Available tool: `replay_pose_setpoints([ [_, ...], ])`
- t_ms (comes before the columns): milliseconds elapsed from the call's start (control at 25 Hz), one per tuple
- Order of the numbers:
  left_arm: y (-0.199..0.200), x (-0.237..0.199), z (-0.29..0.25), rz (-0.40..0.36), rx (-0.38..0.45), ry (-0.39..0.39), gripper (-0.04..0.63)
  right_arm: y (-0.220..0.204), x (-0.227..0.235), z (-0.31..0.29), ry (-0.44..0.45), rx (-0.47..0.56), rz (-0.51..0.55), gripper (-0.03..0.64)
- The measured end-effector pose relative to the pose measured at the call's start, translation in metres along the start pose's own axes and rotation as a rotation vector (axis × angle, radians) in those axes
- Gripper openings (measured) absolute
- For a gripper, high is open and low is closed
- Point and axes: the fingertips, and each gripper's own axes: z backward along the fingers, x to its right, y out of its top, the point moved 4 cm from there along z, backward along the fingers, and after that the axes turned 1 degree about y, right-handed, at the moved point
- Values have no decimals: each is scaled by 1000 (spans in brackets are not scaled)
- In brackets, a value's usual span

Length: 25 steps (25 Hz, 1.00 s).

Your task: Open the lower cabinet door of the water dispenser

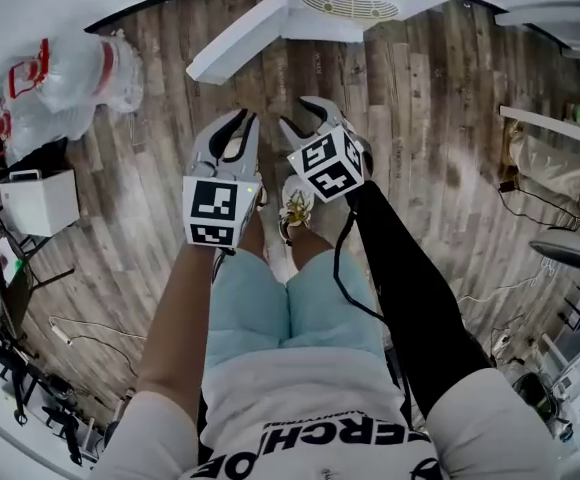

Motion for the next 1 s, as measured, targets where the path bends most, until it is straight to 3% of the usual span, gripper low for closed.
replay_pose_setpoints([
  [440, 58, 75, 74, -81, 32, -15, 60, 20, -4, 142, -118, 166, -110, 170],
  [760, 101, 99, 136, -120, 70, 7, 60, 42, -31, 227, -171, 229, -129, 170],
  [1000, 112, 106, 187, -161, 101, -21, 60, 60, -64, 273, -232, 288, -153, 170],
])
